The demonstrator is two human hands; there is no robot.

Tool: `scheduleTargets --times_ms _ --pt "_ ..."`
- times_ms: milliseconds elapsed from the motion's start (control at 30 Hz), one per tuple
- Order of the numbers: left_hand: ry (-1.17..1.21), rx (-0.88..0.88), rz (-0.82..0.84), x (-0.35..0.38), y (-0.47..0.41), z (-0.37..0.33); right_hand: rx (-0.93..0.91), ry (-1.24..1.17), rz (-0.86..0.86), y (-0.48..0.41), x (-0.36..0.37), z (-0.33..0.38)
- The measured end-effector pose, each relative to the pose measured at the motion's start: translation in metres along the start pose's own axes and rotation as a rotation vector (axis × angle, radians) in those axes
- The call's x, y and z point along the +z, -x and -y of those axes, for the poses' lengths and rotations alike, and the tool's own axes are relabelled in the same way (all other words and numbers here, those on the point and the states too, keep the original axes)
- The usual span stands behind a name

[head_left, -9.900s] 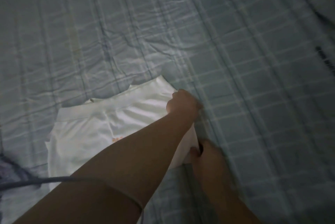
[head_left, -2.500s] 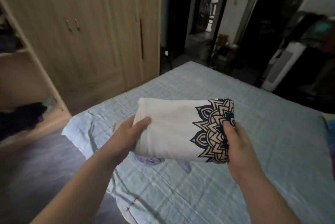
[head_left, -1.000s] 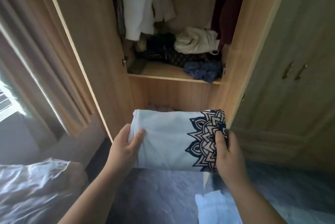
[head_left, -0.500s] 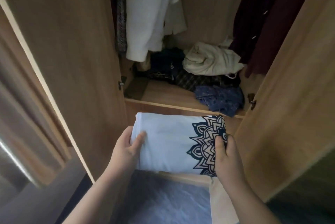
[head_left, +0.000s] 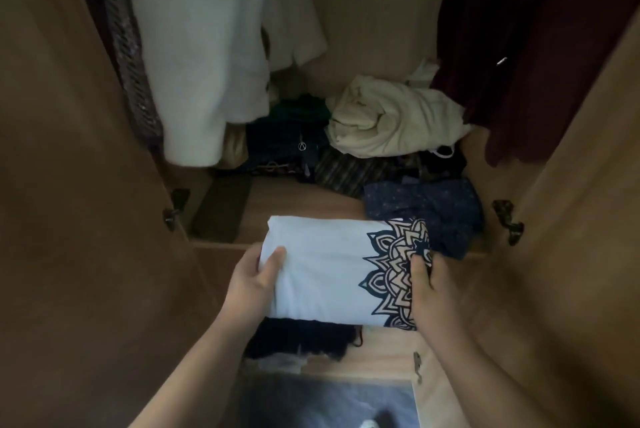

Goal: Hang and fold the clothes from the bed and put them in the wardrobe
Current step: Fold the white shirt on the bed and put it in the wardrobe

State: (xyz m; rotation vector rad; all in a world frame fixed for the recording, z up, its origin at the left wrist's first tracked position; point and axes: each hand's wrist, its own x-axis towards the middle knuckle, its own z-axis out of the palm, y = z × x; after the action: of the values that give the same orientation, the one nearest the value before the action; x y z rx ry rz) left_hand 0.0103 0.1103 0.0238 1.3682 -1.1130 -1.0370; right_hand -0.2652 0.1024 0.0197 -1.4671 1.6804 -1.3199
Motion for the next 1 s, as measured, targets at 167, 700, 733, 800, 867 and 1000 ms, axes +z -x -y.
scheduleTargets --times_ms 167,700,733,800,867,1000 --pt "-0.135 0.020 -0.093 0.029 -0.086 0.006 -0.006 0.044 0.061 -0.095 0.033 -0.035" --pt "-0.653 -0.179 -0.112 0.056 -0.247 0.058 0.105 0.611 0.255 -0.240 0.113 -0.076" --pt "-0.695 -0.194 -0.119 0.057 -0.251 0.064 0.109 0.657 0.263 -0.240 0.116 -0.078" --pt "-0.830 -0.215 -0.145 0.056 -0.257 0.069 0.106 0.672 0.255 -0.241 0.117 -0.077" --pt "-0.960 -0.092 -0.196 0.051 -0.261 0.066 0.025 0.690 0.205 -0.245 0.116 -0.074" --pt "-1.081 0.375 -0.084 0.060 -0.253 0.055 -0.434 0.586 0.081 -0.250 0.123 -0.061"
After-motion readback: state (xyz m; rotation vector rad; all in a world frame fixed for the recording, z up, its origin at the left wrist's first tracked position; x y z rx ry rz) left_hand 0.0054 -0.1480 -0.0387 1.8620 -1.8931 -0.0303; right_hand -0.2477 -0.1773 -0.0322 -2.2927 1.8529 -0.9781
